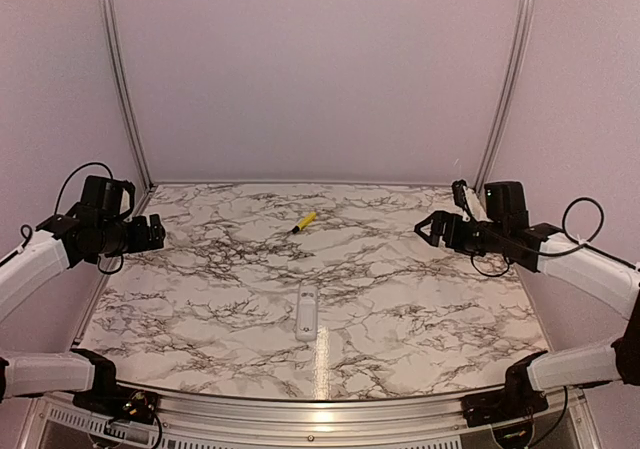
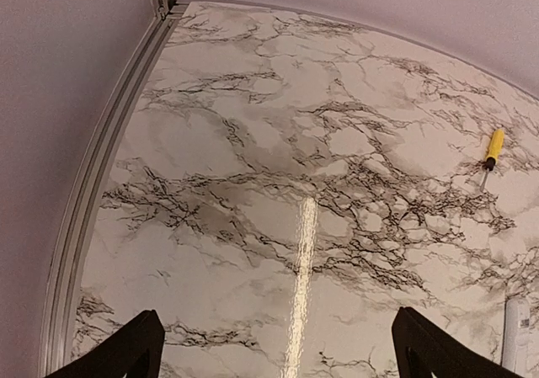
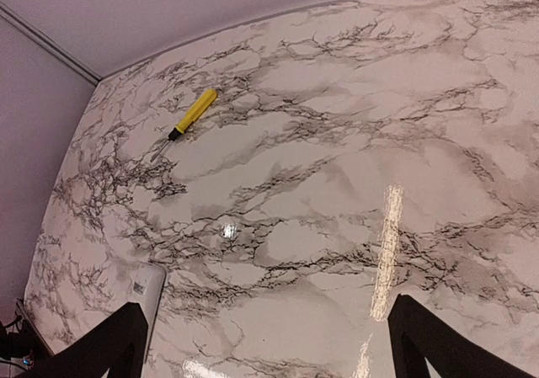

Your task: Unload the batteries from the remote control

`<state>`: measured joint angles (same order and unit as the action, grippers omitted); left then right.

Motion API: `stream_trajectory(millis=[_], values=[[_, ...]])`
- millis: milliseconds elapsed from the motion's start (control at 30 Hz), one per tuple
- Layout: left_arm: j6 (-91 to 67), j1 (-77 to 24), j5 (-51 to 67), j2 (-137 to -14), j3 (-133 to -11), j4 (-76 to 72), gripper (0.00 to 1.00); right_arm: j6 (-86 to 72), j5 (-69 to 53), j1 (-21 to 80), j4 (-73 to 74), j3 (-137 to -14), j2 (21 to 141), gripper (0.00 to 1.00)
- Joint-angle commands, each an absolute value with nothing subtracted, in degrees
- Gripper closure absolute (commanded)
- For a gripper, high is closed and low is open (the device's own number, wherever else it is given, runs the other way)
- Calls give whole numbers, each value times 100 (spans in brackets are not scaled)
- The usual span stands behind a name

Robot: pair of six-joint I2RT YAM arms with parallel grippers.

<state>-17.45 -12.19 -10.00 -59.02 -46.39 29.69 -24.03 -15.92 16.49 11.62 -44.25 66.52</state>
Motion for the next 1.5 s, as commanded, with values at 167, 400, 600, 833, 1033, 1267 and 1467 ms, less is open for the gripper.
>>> stream_trajectory(millis=[167, 400, 600, 833, 1033, 1267, 1467], values=[[-1781, -1426, -713, -5955, -4521, 3090, 1, -2537, -1794, 1762, 1615, -4635, 6964, 2], [-1784, -1521, -551, -6072, -4522, 3081, 1, -2829, -509, 2943, 2495, -5282, 7493, 1], [-1870, -1881, -865, -6135, -4526, 3155, 1, -3684, 683, 4044, 3331, -5975, 7995, 2], [-1959, -2098, -1219, -6086, -4546, 3223, 1, -4658, 1336, 5203, 4100, -6767, 8557, 2], [-2048, -2418, -1588, -6066, -4582, 3339, 1, -5521, 1365, 5906, 4584, -7280, 9173, 2], [-2080, -2891, -1643, -6189, -4604, 3394, 1, -5847, 1159, 6398, 4720, -7946, 9868, 2], [-2071, -2931, -1541, -6326, -4645, 3428, 1, -6000, 1066, 6693, 4906, -8429, 10325, 2]])
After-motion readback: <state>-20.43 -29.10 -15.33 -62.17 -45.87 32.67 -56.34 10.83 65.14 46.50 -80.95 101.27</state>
